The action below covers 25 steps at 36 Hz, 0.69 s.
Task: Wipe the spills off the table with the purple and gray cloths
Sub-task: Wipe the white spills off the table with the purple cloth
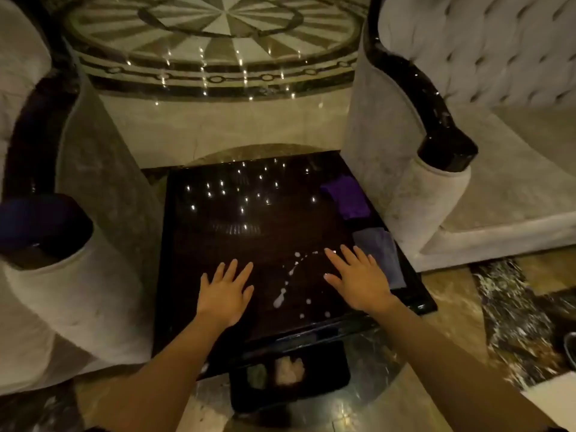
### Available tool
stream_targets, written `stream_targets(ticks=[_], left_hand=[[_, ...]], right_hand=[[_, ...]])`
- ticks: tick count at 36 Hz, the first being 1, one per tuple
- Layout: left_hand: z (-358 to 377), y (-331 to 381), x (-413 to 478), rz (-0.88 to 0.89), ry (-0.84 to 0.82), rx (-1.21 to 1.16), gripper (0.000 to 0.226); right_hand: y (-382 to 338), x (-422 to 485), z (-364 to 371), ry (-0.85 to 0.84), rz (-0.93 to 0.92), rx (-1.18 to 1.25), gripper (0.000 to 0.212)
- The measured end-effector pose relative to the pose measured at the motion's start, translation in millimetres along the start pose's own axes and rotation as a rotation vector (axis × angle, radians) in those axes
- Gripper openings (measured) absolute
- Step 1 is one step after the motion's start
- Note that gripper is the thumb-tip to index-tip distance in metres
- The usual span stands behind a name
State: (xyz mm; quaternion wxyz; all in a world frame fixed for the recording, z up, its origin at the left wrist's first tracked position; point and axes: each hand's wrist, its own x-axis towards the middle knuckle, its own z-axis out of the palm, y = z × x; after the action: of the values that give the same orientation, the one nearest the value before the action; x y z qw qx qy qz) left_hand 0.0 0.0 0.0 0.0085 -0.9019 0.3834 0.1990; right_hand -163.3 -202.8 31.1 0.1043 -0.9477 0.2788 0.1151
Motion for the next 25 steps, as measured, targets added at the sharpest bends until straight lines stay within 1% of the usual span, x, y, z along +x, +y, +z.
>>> stream_targets(ticks=[2, 7, 10, 16, 25], left_hand=[[15.8, -1.2, 13.7, -0.034, 0.018, 0.007, 0.052], [50.4, -11.2, 48.4, -0.054, 0.084, 0.016, 0.050], [62.6, -16.0, 61.2, -0.051, 0.149, 0.035, 0.050], [71.3, -18.7, 68.8, -0.031, 0.232, -0.026, 0.050], [71.6, -20.5, 68.8, -0.015, 0.271, -0.063, 0.049]], right_hand=[[7.3, 16.5, 15.0, 0.040, 0.004, -0.028, 0.056], [25.8, 65.1, 40.7, 0.136, -0.018, -0.094, 0.056], [32.7, 90.4, 45.0, 0.156, -0.018, -0.113, 0.058], [40.1, 135.6, 43.1, 0.172, -0.018, -0.102, 0.056], [66.4, 196.1, 22.7, 0.217, 0.098, -0.026, 0.054]])
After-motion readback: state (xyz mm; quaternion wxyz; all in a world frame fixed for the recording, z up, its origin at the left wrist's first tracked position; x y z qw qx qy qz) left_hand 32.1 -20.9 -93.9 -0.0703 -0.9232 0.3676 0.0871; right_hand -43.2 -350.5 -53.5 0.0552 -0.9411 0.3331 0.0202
